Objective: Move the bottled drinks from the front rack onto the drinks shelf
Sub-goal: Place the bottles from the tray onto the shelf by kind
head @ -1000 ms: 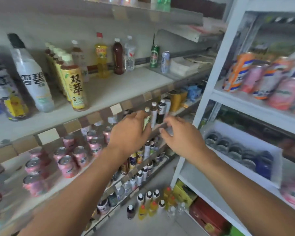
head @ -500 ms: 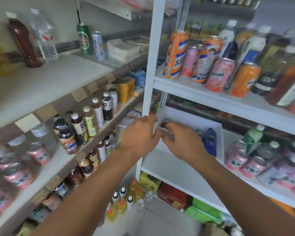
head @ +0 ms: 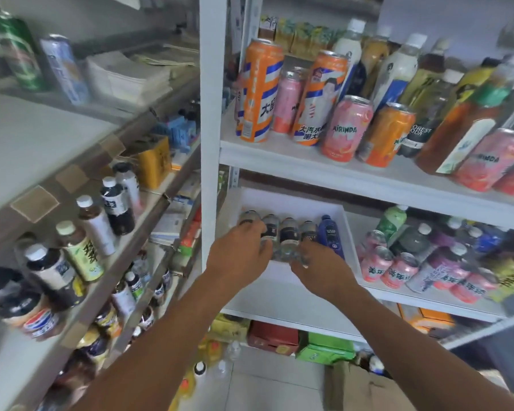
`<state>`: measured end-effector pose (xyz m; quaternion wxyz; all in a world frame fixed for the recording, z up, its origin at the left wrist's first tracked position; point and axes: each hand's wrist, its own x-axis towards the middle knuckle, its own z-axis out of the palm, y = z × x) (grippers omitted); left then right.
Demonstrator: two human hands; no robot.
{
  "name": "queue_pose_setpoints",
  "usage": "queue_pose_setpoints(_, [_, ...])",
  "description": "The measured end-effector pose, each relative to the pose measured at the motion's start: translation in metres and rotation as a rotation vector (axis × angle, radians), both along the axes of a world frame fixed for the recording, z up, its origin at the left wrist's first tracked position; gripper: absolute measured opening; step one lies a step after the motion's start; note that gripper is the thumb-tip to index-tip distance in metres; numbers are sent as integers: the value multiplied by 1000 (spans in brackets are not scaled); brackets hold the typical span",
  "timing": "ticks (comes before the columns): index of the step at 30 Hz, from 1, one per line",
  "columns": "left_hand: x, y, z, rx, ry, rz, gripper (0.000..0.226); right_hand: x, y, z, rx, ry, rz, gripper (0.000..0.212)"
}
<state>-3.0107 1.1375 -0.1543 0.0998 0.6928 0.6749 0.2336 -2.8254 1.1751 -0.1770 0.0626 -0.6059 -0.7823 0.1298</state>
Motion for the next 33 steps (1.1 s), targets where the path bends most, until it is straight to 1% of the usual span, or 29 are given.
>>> queue_pose_setpoints(3, [2,15,-5,-18,-33,-29,30,10,17,-9,-60,-21,-75,15])
queue_pose_setpoints(4, [4,20,-6,-21,-40,-37,28,14,23,-12,-69,-20,-94,16])
queue_pose_setpoints(8, [17,39,-16,-43,-49,-78,28,30,45,-23,-106,-34,-154,31])
queue_pose_setpoints(12, [31,62,-30,-75,-50,-79,31,47,70,-35,-139,-53,-117,34])
queue_pose_setpoints(15, [43,79,-42,-100,-80,-80,31,62,93,-49,-167,-106,-115,39])
queue_pose_setpoints(18, [55,98,-51,-113,-59,-88,33,75,117,-70,-187,-190,-115,43])
queue_pose_setpoints(22, [75,121,-63,-118,-16,-134,31,87,137,-94,-265,-341,-13,63])
queue_pose_setpoints(26, [90,137,-76,-153,-23,-127,33,92,152,-110,-302,-364,25,84])
queue_pose_setpoints(30, [102,142,-85,-191,-36,-141,33,92,161,-123,-341,-459,32,110])
queue_pose_setpoints(32, [106,142,-86,-188,-28,-144,32,90,161,-130,-325,-503,21,114])
queue_pose_setpoints(33, [108,142,-87,-182,-27,-145,32,89,161,-133,-307,-508,9,111])
